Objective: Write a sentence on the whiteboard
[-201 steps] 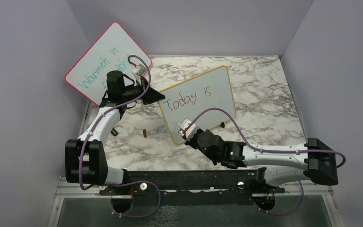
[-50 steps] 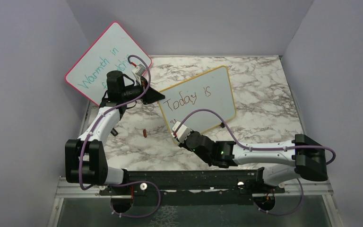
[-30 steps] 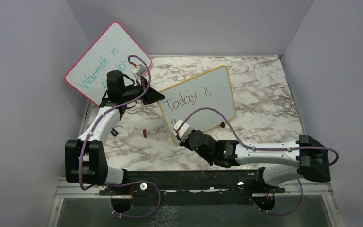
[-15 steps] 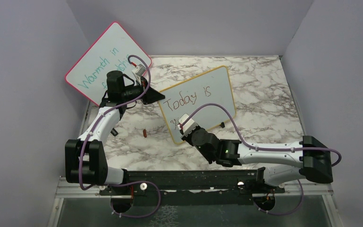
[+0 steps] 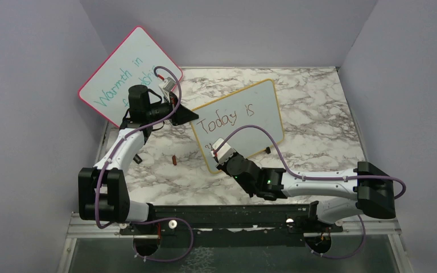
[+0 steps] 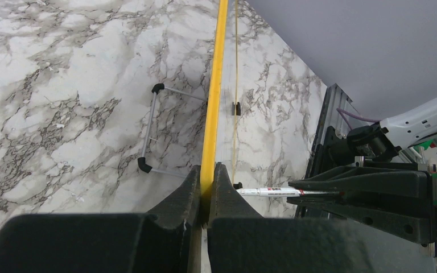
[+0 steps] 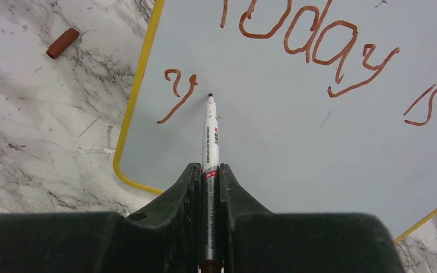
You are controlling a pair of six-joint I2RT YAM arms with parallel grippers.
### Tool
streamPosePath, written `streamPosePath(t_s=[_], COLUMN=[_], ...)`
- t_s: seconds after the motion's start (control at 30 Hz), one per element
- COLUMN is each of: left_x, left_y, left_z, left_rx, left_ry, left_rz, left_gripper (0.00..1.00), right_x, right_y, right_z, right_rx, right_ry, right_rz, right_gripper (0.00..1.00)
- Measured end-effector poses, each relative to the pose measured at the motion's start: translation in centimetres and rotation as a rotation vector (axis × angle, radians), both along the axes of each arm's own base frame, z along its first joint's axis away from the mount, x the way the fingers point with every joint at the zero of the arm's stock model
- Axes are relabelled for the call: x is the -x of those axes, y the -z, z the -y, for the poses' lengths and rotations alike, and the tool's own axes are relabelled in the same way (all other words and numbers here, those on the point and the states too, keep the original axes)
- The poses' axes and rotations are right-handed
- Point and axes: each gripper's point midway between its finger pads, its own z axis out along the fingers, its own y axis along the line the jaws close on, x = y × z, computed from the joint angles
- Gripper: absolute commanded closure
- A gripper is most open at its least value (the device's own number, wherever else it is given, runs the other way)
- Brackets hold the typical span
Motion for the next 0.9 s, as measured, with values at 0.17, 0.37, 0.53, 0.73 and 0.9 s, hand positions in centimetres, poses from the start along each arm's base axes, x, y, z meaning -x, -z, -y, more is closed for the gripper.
streamPosePath(t_s=[0.17,0.37,0.53,0.73,0.9], left_x=[0.0,0.0,0.0,0.0,0.0], left_y=[0.0,0.0,0.0,0.0,0.0], left_z=[0.0,0.0,0.0,0.0,0.0], left_rx=[0.000,0.000,0.000,0.000,0.000], left_ry=[0.000,0.000,-0.001,-0.001,-0.001], left_rz=[0.000,0.000,0.000,0.000,0.000], left_gripper=[1.00,1.00,1.00,1.00,1.00], right_x=[0.0,0.2,0.5,0.8,0.8], right_y=[0.1,0.2,0.6,0.9,1.2], right_z=[0.0,-0.2,-0.3,-0.2,0.1], right_rx=[0.001,0.006,0.011,0.022,0.040], right_ry=[-0.002,-0.017,-0.038,-0.046,-0.042], right_rz=[-0.001,-0.011,-0.030,-0.044,-0.049], right_gripper=[0.99,1.00,1.00,1.00,1.00])
